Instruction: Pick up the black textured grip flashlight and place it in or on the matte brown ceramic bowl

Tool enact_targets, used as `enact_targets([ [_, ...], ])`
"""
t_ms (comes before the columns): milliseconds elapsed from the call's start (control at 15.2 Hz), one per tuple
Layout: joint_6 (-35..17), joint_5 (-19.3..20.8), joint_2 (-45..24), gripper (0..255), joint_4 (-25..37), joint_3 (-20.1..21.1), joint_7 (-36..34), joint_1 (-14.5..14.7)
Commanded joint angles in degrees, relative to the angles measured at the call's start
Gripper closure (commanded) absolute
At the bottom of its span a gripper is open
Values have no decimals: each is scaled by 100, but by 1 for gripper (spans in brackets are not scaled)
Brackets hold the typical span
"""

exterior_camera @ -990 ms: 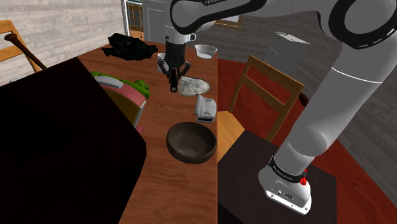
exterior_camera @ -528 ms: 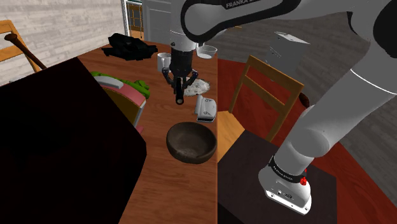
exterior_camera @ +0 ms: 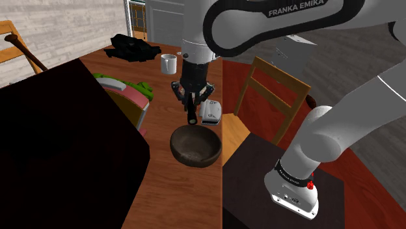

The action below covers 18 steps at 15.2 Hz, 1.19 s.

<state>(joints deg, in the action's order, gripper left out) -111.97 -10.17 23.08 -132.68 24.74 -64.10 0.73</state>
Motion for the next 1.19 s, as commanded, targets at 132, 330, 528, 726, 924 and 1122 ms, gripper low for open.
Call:
enact_targets([
  [132, 82, -329, 552, 255, -412, 241, -355, 326],
  [330, 187, -573, 908, 255, -616, 442, -656, 585],
  [528, -58, -604, 852, 255, -805, 501, -655, 594],
  [726, -308, -633, 781, 255, -984, 565, -656, 598],
  [924, -564, -659, 694, 255, -1153, 633, -660, 598],
  [1122, -826, -681, 590, 255, -1313, 704, -667, 595],
])
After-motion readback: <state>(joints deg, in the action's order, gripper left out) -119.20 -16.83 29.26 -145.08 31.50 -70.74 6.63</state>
